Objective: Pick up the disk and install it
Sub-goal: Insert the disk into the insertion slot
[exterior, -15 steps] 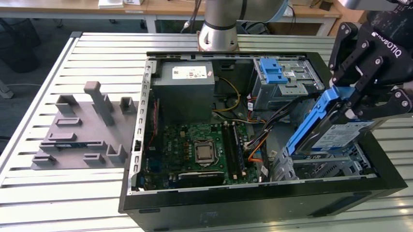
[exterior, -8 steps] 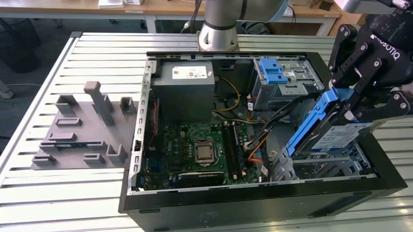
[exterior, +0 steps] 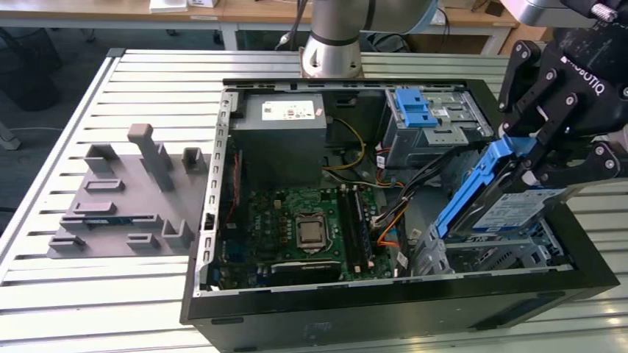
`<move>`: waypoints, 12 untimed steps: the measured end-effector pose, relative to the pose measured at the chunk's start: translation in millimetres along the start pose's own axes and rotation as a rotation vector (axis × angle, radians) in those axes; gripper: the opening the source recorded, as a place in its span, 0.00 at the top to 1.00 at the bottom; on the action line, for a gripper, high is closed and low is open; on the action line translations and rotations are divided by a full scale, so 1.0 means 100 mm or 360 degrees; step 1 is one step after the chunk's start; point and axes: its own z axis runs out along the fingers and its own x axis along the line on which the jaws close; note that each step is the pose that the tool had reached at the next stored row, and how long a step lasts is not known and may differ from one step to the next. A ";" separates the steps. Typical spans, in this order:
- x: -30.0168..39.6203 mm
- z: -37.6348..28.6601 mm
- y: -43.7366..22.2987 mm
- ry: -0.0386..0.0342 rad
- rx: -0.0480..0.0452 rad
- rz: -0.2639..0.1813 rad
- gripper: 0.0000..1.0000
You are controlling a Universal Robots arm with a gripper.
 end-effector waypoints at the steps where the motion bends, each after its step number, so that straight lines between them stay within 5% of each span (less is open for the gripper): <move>1: 0.000 0.004 -0.001 0.0000 0.0000 0.0000 0.64; 12: 0.002 0.042 -0.005 0.0000 0.0000 0.0000 0.64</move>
